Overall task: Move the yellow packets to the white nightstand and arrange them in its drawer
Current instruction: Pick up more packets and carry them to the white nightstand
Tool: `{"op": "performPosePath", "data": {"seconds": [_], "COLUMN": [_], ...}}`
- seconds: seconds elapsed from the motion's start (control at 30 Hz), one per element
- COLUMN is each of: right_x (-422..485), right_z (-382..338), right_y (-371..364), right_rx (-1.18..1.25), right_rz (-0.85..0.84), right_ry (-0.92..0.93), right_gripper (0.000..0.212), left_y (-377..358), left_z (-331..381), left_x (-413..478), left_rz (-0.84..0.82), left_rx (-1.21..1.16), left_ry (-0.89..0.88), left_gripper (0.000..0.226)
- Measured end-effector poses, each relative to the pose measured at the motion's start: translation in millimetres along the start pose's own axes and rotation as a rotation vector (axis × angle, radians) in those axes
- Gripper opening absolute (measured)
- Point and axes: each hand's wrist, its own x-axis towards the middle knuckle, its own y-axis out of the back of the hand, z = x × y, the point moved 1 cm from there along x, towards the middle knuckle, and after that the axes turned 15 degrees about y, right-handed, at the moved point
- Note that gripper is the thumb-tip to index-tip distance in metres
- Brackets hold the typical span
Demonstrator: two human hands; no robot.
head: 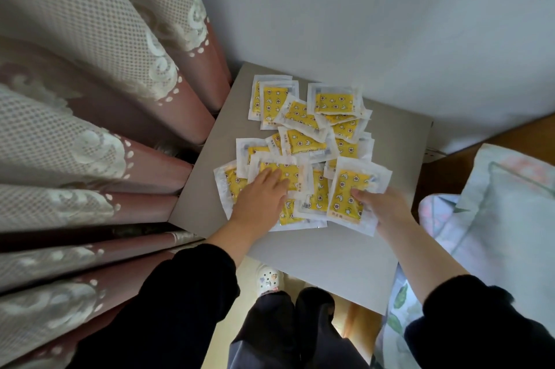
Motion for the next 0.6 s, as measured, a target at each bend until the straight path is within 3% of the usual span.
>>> {"op": "performPosePath", "data": {"seconds": [0.07,0.17,0.37,0.6], "right_x": [0,1,-5,-9], "right_z": [-2,-4,-1,6], "right_y": [-1,-1,-4,-4], "right_rx": [-0.004,-0.048,-0.113,-0.147], "right_rz": [0.004,0.02,0.015,0.001], "right_ry": [0.011,0.04,0.08,0.084], "right_gripper": [0.024,0.024,0.026,0.029], "left_y": [11,20,17,8], "left_z": [2,0,1,9], "left_x": [4,24,39,42], "left_rz": [-0.021,-0.16,-0.226,-0.318], "left_rx": [-0.119,-0.073,0.002,0.011], "left_ry": [0.062,0.119,0.267,0.324], "left_gripper": [0.035,0.032,0.083,0.111]}}
